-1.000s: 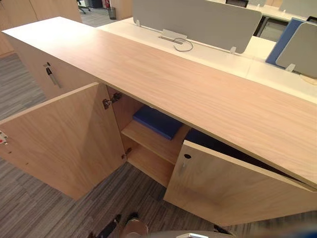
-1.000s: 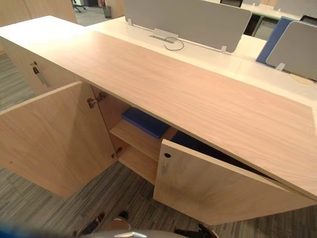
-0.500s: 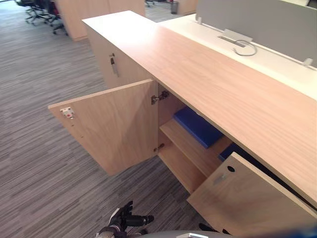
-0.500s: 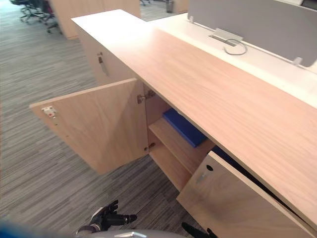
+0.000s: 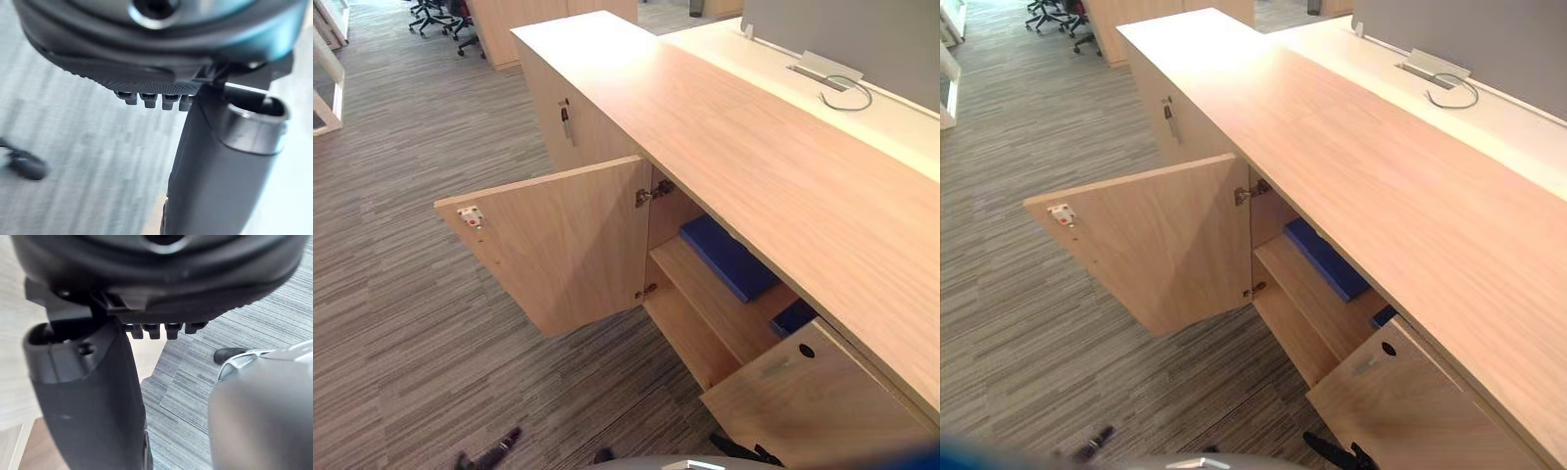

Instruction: Walk over to the cabinet, pick up the folder, carry it to the office cabinet, place the folder inside the office cabinet, then close the office cabinet door

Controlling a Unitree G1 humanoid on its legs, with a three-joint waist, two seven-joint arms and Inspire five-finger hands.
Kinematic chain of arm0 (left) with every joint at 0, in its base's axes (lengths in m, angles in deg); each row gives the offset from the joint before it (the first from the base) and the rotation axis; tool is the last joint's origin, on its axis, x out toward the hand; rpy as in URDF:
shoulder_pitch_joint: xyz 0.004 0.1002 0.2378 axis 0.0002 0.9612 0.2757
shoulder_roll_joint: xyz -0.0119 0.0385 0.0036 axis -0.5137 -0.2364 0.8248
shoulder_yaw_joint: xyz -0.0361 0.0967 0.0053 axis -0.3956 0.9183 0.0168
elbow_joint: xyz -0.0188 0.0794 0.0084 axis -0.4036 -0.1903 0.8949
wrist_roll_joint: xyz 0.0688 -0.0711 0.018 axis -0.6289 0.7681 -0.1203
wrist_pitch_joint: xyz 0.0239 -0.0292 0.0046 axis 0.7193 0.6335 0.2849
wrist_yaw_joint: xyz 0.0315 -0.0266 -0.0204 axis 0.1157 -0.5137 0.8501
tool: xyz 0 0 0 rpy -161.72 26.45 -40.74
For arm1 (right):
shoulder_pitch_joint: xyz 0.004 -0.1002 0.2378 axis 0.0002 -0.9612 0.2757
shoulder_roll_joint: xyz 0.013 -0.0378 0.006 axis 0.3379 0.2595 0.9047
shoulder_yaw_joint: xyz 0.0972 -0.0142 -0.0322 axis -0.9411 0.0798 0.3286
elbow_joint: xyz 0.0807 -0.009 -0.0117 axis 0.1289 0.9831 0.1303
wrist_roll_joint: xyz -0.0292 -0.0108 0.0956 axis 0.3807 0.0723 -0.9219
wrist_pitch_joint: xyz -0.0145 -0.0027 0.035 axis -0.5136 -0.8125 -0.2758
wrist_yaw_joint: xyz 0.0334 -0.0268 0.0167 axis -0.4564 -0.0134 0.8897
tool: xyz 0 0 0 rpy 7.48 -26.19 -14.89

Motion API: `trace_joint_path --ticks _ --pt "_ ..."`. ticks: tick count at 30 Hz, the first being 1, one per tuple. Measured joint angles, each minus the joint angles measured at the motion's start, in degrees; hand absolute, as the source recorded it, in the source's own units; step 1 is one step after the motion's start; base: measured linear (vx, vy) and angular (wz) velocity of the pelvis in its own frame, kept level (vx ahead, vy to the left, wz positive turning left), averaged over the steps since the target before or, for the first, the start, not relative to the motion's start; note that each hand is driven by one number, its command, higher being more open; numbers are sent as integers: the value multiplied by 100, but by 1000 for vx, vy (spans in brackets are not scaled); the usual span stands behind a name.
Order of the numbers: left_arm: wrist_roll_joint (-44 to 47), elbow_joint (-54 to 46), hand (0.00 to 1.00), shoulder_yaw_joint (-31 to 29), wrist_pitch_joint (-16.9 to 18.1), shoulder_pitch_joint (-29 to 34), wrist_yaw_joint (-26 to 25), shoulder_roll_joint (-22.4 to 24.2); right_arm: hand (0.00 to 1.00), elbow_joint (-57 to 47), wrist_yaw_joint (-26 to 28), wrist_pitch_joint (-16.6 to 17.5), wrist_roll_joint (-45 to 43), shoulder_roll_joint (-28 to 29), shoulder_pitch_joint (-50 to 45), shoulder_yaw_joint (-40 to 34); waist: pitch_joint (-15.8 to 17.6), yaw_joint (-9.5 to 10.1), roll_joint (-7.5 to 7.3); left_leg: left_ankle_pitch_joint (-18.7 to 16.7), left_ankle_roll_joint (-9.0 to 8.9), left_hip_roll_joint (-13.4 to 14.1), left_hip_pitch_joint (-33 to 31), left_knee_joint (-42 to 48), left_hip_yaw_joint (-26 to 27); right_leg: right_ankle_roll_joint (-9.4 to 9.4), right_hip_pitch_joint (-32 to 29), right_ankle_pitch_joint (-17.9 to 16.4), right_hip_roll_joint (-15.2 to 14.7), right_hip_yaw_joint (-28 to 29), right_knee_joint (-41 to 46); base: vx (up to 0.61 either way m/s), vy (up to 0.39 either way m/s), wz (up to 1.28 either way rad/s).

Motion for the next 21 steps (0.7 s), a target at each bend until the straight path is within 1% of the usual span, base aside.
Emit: trace_joint_path --ticks 1,3,5,8,11,13,14,17,20,21 --pt "-35 -358 100 -154 13 -57 -58 -140 100 -26 8 3 2 8 1 6 -12 5 23 -12 8 -2 2 -1 20 -2 -3 1 -2 19 -2 -51 15 -5" --pt "-81 -590 100 -427 22 -202 -124 -341 100 -59 24 2 7 13 -7 7 -44 -1 77 -44 31 -3 21 -3 55 -5 -3 3 -1 69 -14 -55 14 -16" --pt "-157 -649 100 -789 27 -524 -365 -705 100 -62 47 -16 14 10 -47 18 -76 -18 158 -75 43 -5 64 -3 170 -13 0 7 -1 180 -47 -58 15 -28" --pt "-168 -648 100 -960 26 -841 -559 -1133 100 -67 86 -70 14 -20 -135 64 -79 -23 200 -122 47 -6 93 -3 290 -27 1 13 7 302 -102 -24 9 -22" --pt "-400 -648 100 -937 16 -1008 -636 -1507 100 -71 87 -86 12 -22 -214 123 -95 -9 172 -170 29 -4 124 -2 374 -33 9 17 20 399 -159 22 -2 -16" --pt "-582 -648 100 -813 8 -1155 -674 -1681 100 -78 87 -89 6 -21 -268 225 -110 7 149 -187 13 -1 140 0 382 -35 16 18 23 410 -159 44 -9 -4" --pt "-640 -651 100 -626 7 -1196 -691 -1809 100 -79 88 -102 5 -24 -273 286 -124 9 117 -195 3 3 165 3 394 -43 28 23 26 431 -158 55 -10 -5" --pt "-750 -690 100 -121 6 -1231 -588 -2032 100 -102 99 -103 -1 -22 -272 338 -135 17 102 -197 0 20 258 30 479 -93 68 55 34 558 -119 42 0 -11" --pt "-556 -688 100 219 5 -1377 -450 -2166 100 -111 128 -101 -5 -38 -273 424 -141 27 92 -197 0 61 295 34 517 -138 52 84 55 632 -31 15 0 -6" --pt "-351 -680 100 502 6 -1480 -352 -2306 100 -109 139 -103 -7 -61 -276 518 -145 31 87 -196 0 107 317 35 517 -206 52 130 97 695 -8 0 0 0"
